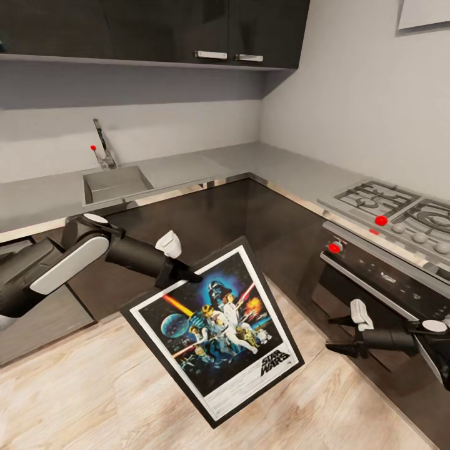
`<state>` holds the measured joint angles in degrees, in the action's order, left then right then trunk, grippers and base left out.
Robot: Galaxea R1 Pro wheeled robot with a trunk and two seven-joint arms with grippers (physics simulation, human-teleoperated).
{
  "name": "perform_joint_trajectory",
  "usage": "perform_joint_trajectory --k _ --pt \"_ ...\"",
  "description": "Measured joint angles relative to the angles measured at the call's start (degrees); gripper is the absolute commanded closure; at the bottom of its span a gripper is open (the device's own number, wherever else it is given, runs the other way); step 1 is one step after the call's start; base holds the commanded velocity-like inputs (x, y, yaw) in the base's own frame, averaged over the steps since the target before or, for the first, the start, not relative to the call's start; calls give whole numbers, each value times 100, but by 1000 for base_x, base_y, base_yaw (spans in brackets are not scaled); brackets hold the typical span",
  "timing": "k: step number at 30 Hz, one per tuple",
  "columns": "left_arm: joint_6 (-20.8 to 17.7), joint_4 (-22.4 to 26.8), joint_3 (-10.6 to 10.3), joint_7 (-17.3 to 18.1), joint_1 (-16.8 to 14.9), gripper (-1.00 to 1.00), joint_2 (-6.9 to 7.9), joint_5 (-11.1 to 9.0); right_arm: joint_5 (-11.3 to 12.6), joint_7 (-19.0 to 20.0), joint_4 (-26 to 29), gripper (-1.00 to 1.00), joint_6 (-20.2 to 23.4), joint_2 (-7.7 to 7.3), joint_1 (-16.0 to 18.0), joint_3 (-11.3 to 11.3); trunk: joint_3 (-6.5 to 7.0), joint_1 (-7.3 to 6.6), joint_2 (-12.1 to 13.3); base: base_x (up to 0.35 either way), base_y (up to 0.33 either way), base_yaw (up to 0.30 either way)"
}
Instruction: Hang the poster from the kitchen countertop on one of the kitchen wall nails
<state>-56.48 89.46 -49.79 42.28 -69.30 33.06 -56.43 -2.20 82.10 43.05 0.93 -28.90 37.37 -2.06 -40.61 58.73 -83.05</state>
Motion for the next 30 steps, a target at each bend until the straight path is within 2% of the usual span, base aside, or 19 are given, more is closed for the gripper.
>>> perform_joint_trajectory --k 5,8,13,20,21,24,30 --pt "52 0 29 406 -4 100 -4 7 -417 69 -17 -100 9 41 10 290 0 0 0 0 0 0" --pt "83 -3 42 507 -2 100 1 18 -503 163 -26 -100 13 47 12 357 0 0 0 0 0 0" --pt "96 -1 37 549 -2 100 3 21 -540 522 -27 -100 13 56 12 399 0 0 0 0 0 0" --pt "99 0 32 557 0 100 4 22 -543 674 -11 -100 14 177 6 465 0 0 0 0 0 0" --pt "99 0 32 558 -1 100 3 22 -540 695 -12 -100 14 219 6 690 0 0 0 0 0 0" --pt "99 0 32 558 -2 100 4 22 -531 711 -14 -100 16 251 10 981 0 0 0 0 0 0" --pt "99 0 31 558 -2 100 4 22 -521 718 -29 -100 18 267 9 1116 0 0 0 0 0 0"
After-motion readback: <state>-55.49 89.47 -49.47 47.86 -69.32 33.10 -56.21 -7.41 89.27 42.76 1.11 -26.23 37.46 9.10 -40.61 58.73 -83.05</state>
